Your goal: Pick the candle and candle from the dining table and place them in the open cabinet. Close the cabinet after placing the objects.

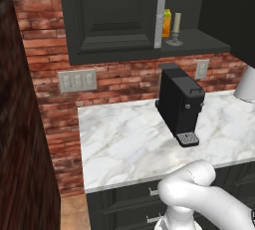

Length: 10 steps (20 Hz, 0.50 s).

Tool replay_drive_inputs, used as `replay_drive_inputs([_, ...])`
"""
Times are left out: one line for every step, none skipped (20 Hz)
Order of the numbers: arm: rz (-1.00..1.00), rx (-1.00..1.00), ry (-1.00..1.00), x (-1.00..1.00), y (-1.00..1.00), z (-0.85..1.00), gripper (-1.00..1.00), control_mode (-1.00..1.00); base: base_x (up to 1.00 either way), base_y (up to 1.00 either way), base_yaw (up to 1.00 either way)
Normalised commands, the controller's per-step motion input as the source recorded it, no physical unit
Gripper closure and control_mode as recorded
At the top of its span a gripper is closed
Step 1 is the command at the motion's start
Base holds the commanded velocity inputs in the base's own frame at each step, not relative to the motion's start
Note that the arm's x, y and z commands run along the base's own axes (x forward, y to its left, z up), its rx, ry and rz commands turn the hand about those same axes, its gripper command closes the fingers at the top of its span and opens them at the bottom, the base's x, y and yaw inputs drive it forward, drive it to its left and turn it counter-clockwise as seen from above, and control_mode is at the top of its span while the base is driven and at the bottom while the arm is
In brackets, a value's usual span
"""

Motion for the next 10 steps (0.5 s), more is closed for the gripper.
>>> replay_drive_inputs([0.04,0.0,0.0,0.0,0.31,0.0,-1.0,-1.0,0.0,0.0,0.0])
replay_drive_inputs([0.04,0.0,0.0,0.0,0.29,0.0,-1.0,-1.0,0.0,0.0,0.0])
replay_drive_inputs([0.04,0.0,0.0,0.0,0.34,0.0,-1.0,-1.0,0.0,0.0,0.0])
replay_drive_inputs([0.02,-0.02,0.0,0.06,0.51,0.0,-1.0,-1.0,0.0,0.0,0.0])
replay_drive_inputs([0.02,-0.03,0.0,0.08,0.54,0.0,-1.0,-1.0,0.0,0.0,0.0])
replay_drive_inputs([0.01,-0.04,0.0,0.09,0.6,0.0,-1.0,-1.0,0.0,0.0,0.0])
replay_drive_inputs([0.01,-0.05,0.0,0.09,0.64,0.0,-1.0,-1.0,0.0,0.0,0.0])
replay_drive_inputs([0.01,-0.05,0.0,0.09,0.68,0.0,-1.0,-1.0,0.0,0.0,0.0])
replay_drive_inputs([0.01,-0.07,0.0,0.11,0.78,0.0,-1.0,-1.0,0.0,0.0,0.0])
replay_drive_inputs([0.01,-0.07,0.0,0.1,0.79,0.0,-1.0,-1.0,0.0,0.0,0.0])
